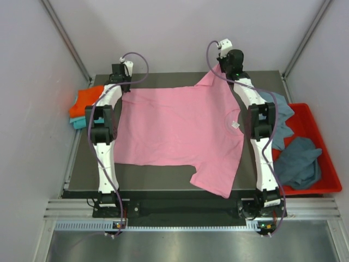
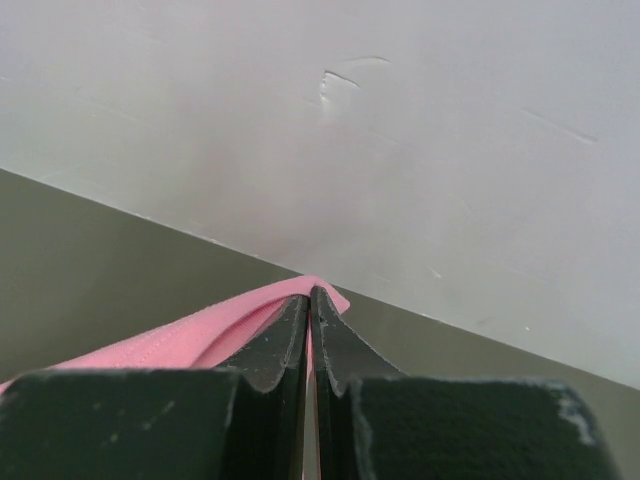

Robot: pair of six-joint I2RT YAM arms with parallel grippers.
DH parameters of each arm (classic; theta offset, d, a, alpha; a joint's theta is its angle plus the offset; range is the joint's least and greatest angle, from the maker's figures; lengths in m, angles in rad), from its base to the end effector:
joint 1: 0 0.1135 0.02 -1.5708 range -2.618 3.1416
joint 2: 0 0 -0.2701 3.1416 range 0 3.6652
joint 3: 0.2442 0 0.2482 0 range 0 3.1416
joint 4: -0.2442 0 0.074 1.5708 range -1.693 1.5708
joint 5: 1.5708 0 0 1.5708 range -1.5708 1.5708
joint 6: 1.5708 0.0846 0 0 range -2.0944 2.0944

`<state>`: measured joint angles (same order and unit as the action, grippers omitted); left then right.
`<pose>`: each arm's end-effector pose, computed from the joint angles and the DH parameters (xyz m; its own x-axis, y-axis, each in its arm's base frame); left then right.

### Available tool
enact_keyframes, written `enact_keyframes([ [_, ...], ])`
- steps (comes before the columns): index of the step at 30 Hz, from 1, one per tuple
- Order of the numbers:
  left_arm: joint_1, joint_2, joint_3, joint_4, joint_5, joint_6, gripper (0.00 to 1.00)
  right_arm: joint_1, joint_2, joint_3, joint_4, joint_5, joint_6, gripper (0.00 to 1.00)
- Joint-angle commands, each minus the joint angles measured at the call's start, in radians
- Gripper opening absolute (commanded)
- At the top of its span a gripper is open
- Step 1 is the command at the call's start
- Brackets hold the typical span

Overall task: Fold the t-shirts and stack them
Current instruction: Flatten the tshirt out, then fold the tshirt

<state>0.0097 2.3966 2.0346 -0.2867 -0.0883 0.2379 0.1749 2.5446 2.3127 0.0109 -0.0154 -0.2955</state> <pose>0.5910 0.0132 0.1718 -0.6059 0.2289 -0.7619 0.0647 0.9687 0.2396 0.6362 0.1137 0.2336 -0.1515 -0.3225 -0.9344 -0.2435 0.9283 -0.2809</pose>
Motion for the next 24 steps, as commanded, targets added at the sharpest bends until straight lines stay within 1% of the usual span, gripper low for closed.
enact_keyframes([
  [1,0.007,0.001,0.05,0.069,-0.01,-0.012,0.0,0.005,-0.04,0.028,0.041,0.011,-0.008,0.0],
  [4,0.004,0.004,0.059,0.073,-0.008,-0.017,0.0,0.005,-0.043,0.028,0.041,0.012,-0.01,0.0],
  [5,0.004,0.004,0.064,0.076,-0.008,-0.017,0.0,0.006,-0.046,0.028,0.041,0.035,-0.011,0.0],
  [6,0.001,0.007,0.068,0.08,-0.013,-0.017,0.06,0.005,-0.046,0.027,0.041,0.038,-0.013,0.0],
  [7,-0.002,0.006,0.079,0.086,-0.028,-0.018,0.24,0.003,-0.046,0.027,0.041,0.04,-0.013,0.0],
  [9,-0.004,0.006,0.093,0.087,-0.034,-0.029,0.42,0.005,-0.047,0.024,0.04,0.042,-0.014,0.0],
  [10,-0.004,0.006,0.107,0.089,-0.036,-0.037,0.55,0.005,-0.047,0.024,0.04,0.042,-0.014,0.0],
  [13,-0.004,0.001,0.114,0.089,-0.019,-0.046,0.63,0.006,-0.047,0.024,0.037,0.045,-0.011,0.0],
  [16,-0.002,0.006,0.115,0.075,-0.016,-0.049,0.64,0.008,-0.047,0.024,0.037,0.045,-0.01,0.0],
  [20,0.001,0.022,0.121,0.002,0.022,-0.078,0.58,0.009,-0.047,0.022,0.031,0.045,-0.007,0.0],
  [24,0.006,0.064,0.127,-0.002,0.056,-0.103,0.55,0.015,-0.047,0.008,0.024,0.043,0.002,0.0],
])
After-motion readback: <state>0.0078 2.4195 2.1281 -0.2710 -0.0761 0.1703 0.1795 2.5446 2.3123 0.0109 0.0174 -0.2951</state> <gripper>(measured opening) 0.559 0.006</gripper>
